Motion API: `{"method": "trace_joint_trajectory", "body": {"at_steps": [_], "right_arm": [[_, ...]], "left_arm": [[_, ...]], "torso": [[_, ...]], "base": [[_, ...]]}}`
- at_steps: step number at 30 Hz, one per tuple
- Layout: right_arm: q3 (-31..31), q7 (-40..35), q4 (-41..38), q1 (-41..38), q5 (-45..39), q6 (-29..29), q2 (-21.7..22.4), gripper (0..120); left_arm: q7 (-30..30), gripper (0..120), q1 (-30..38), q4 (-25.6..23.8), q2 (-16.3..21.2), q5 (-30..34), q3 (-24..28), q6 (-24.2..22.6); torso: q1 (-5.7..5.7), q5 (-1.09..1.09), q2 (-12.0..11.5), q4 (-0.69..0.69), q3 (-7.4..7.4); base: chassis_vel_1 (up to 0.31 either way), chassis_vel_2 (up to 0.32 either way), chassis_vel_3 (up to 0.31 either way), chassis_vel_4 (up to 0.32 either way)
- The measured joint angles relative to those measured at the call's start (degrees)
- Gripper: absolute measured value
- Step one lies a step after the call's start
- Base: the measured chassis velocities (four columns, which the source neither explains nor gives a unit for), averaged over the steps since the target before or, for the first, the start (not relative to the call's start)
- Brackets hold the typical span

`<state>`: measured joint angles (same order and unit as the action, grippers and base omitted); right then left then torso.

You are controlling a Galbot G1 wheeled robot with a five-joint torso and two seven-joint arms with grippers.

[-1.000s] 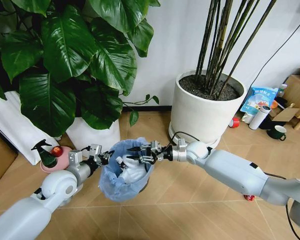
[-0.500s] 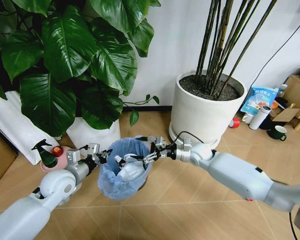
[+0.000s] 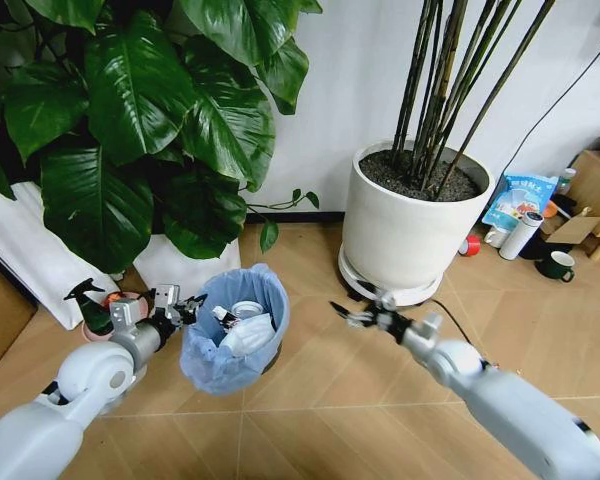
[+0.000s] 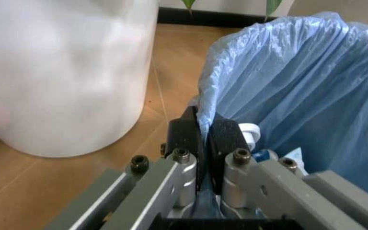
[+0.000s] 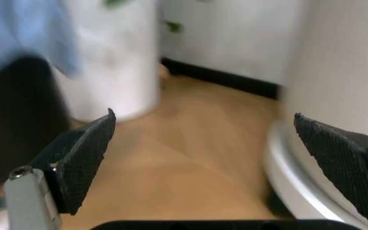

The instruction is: Pick up the trash bin and place the garbage on the floor into it.

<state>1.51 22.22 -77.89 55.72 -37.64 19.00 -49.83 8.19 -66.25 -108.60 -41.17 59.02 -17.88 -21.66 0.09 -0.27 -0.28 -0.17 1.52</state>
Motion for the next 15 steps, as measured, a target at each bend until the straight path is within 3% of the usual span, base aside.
{"method": "trace_joint_trajectory", "body": {"at_steps": [4,7,15], "right_arm": [[7.8,0.0,2.0,5.2,3.8,0.1,-0.8,100],[19.4,-3.8,4.0,12.3,7.2,-1.7,-2.1,100],[29.9,-9.7,8.3,18.1,11.2,-3.9,-4.0,100]], "left_arm": [[0.2,0,-0.2,-0.2,-0.3,0.0,-0.7,0.0],[0.2,0,-0.8,-0.6,0.0,0.0,-1.4,0.0],[0.2,0,-1.6,-1.3,0.0,-0.2,-2.4,0.1]], "torso": [[0.00,0.01,0.0,0.02,0.00],[0.00,0.00,0.0,0.03,0.00],[0.00,0.01,0.0,0.02,0.00]], "base": [[0.000,0.000,0.000,0.000],[0.000,0.000,0.000,0.000],[0.000,0.000,0.000,0.000]]}}
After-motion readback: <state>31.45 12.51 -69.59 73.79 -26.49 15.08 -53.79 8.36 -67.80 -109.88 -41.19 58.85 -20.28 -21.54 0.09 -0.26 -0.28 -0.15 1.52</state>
